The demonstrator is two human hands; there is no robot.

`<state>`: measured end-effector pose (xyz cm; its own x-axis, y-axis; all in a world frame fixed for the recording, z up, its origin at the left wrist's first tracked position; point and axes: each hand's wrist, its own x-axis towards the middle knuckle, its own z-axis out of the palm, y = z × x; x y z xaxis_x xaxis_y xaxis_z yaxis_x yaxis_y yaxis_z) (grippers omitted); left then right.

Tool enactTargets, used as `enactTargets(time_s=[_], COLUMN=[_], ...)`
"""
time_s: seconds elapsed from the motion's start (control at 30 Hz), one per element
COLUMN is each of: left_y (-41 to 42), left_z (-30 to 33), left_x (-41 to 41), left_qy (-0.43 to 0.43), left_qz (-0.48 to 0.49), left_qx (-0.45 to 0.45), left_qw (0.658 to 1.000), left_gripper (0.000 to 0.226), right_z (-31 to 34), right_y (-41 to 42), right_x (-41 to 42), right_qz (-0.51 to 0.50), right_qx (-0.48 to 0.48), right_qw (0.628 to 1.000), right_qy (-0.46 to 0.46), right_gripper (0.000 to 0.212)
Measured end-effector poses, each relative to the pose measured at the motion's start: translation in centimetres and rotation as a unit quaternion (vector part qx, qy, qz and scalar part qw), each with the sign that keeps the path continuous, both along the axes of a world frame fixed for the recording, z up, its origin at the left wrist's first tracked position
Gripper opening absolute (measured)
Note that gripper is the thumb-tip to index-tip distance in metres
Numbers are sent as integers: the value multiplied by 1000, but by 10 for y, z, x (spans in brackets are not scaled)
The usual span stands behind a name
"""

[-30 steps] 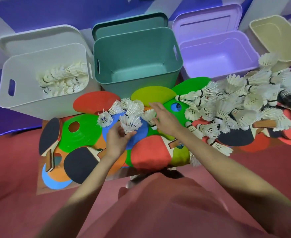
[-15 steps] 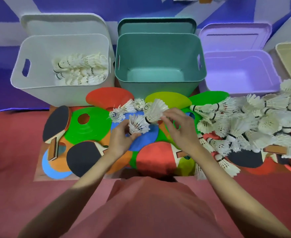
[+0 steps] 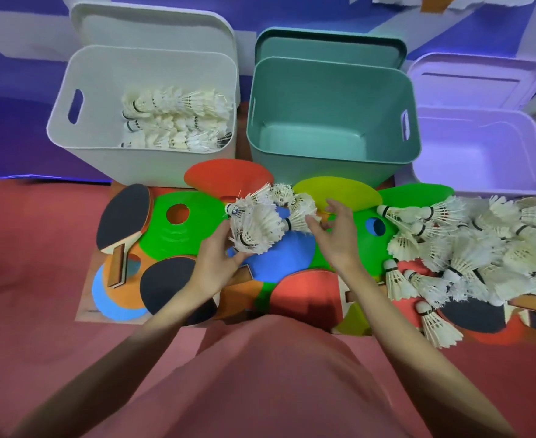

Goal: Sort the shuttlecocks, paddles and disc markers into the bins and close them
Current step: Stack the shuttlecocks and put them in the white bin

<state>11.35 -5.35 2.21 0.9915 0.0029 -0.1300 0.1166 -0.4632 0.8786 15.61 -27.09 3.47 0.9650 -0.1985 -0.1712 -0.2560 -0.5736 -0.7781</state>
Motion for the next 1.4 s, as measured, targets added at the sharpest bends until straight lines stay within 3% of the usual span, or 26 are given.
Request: enactTargets(time_s=[0.07,0.13,0.17,0.27,0.33,0.4,0.53,0.63,0.73,0.83,0.93,1.0,1.07,1.27,1.4], left_y=[5,8,10,14,14,13,7,6,14,22,27,28,28,28,27], left_z=[-4,-7,-8,-12,-13,-14,-13,-13,-14,-13,-11,-11,-10,-8,-10], left_x=[-2,-3,-3,1,4,7,10,8,6,4,1,1,1,-2,1], left_qy=[5,6,6,4,9,17,13,11,21,26,29,30,27,29,41], left_qz=[-3,-6,-4,0,2,1,-31,-45,-15,10,27,34,36,31,28], left_qx=[4,16,26,48,57,48,24,25,-1,-7,-22,-29,-33,-32,-21], left_qw=[1000,1000,1000,999,998,999,999,999,1000,1000,999,999,998,999,999], left_gripper=[50,50,48,43,41,40,45,44,47,46,48,47,47,50,48], right_z=[-13,-17,-15,12,36,47,27,21,27,16,-21,-42,-54,-48,-17], right_y=[3,6,7,7,8,11,19,25,29,22,9,7,12,22,12], right_x=[8,11,10,0,-9,-18,-28,-30,-25,-10,19,33,41,51,33], right_qz=[-15,-48,-74,-94,-52,30,179,231,192,104,68,89,104,112,59], right_qx=[39,106,123,65,58,52,17,20,46,18,-93,-155,-181,-268,-297], right_qw=[996,989,988,984,970,961,961,961,965,975,990,983,976,956,950], right_qy=[78,88,60,-133,-231,-269,-212,-154,-174,-195,-78,28,67,25,-78], right_gripper=[36,19,14,8,7,7,10,16,22,13,21,33,34,20,18])
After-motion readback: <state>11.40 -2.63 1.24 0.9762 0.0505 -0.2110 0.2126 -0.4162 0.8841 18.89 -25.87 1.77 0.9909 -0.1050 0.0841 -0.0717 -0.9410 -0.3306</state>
